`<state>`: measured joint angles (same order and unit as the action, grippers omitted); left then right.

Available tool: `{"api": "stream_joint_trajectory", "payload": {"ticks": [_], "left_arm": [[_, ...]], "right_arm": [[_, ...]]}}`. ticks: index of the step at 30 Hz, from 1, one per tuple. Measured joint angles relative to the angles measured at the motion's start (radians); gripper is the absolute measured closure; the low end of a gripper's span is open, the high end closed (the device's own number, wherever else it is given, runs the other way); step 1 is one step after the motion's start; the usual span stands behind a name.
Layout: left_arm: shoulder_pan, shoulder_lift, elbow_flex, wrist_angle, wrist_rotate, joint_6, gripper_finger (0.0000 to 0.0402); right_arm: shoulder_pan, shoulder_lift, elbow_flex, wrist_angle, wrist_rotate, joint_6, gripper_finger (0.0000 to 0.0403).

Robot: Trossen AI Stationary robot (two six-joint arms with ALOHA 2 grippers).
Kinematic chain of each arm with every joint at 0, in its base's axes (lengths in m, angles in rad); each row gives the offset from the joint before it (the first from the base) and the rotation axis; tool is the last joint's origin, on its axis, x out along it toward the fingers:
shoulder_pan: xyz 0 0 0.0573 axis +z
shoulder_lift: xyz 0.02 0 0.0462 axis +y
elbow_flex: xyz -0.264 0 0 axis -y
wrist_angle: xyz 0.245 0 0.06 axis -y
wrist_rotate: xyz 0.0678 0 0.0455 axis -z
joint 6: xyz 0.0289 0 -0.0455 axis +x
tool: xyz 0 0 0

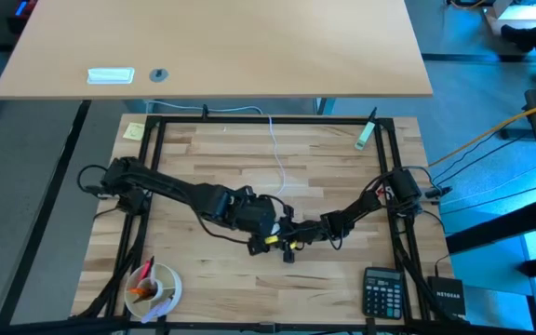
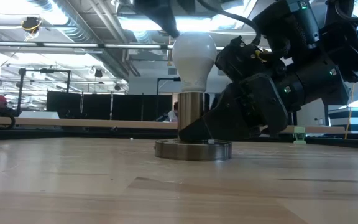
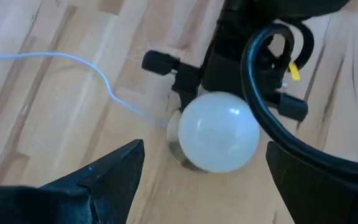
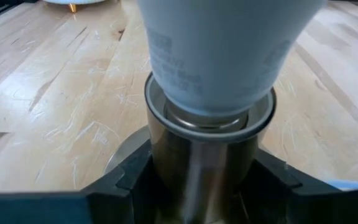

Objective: Screw lightbulb
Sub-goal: Insert the white lightbulb into the silver lamp

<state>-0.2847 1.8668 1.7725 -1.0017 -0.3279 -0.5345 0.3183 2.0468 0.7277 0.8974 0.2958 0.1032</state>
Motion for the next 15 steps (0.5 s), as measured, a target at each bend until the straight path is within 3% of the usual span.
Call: {"api": "stream_joint_trajectory", "payload": {"ticks": [15], "left_arm": [[0.021, 0.057, 0.000, 0.075, 0.026, -0.004, 0.0075]], "right_arm": [[0.000, 0.000, 0.000, 0.000, 0.008, -0.003, 0.0224]]}}
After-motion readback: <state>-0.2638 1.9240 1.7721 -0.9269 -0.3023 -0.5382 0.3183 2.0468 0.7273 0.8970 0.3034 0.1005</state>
